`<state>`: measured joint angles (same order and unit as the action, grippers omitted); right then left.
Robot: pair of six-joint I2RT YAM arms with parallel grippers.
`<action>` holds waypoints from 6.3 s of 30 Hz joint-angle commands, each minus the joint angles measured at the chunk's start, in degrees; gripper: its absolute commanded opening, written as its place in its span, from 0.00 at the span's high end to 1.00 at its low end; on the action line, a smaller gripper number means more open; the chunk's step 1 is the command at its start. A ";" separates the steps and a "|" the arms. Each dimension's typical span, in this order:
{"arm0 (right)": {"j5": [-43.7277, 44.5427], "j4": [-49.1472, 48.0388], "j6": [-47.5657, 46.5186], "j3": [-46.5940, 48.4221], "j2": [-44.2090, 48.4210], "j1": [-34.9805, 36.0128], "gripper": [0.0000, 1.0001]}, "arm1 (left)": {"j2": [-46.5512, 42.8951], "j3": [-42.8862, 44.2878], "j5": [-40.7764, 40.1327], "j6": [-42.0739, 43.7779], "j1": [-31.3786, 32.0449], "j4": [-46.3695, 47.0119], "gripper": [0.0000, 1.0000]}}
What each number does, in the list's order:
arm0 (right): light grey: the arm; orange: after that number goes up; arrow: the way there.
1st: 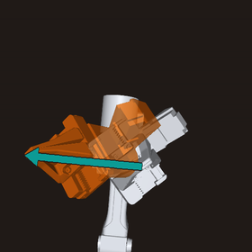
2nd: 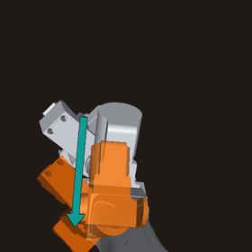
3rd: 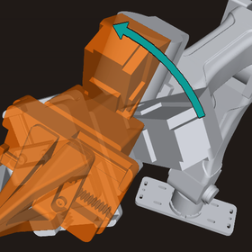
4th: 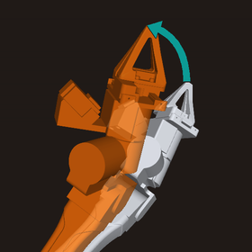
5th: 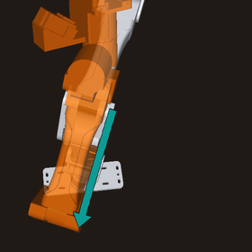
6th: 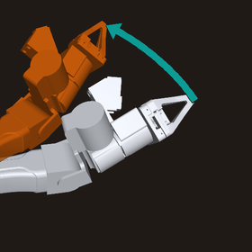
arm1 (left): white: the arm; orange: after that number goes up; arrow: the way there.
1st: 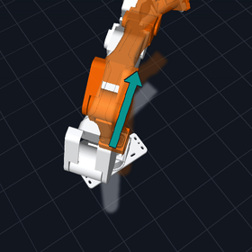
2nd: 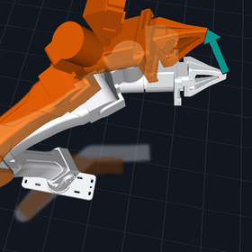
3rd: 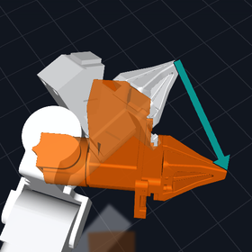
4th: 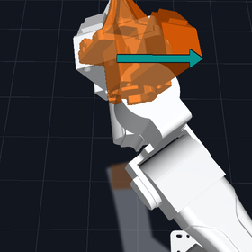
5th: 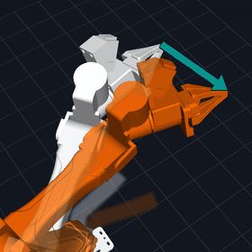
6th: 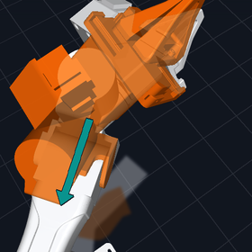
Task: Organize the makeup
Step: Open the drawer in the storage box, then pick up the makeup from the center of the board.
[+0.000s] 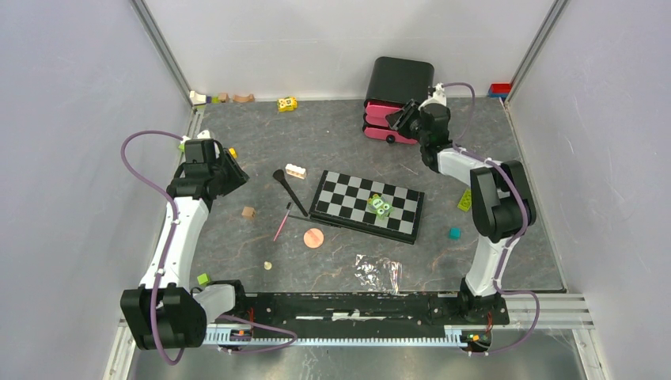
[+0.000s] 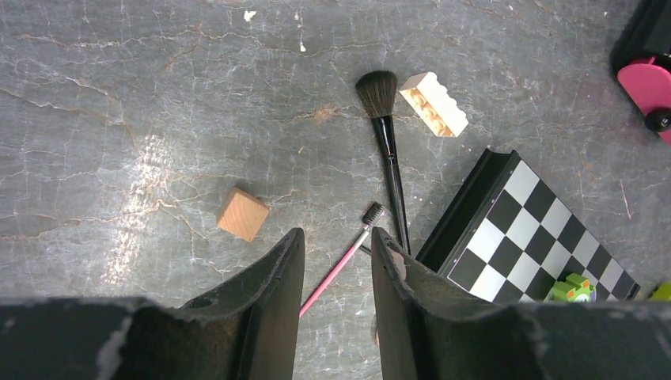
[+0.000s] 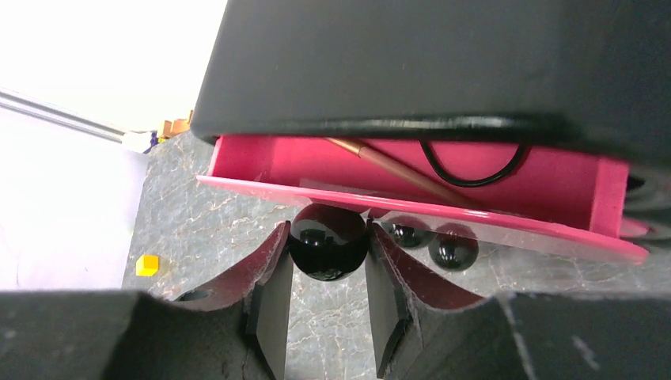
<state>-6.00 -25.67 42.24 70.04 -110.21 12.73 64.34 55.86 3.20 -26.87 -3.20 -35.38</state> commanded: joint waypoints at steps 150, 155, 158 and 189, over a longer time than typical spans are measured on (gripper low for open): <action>-7.67 52.21 -8.83 -45.43 60.38 24.18 0.25 | 3.82 -3.72 3.48 -1.87 1.41 -1.22 0.40; -9.12 51.04 -9.11 -48.33 59.15 24.45 0.25 | 4.43 -4.09 3.39 -1.60 1.49 -0.67 0.40; -8.82 49.01 -8.87 -49.23 57.97 24.69 0.30 | 4.63 -3.91 3.48 -1.47 1.46 -0.66 0.40; -4.18 47.97 -15.01 -39.38 55.72 25.50 1.00 | 5.19 -3.40 4.53 -0.57 1.43 -0.40 0.41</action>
<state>-11.73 22.04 30.72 24.34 -54.59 37.89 69.63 51.55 6.46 -29.45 -2.00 -37.50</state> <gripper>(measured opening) 0.006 0.597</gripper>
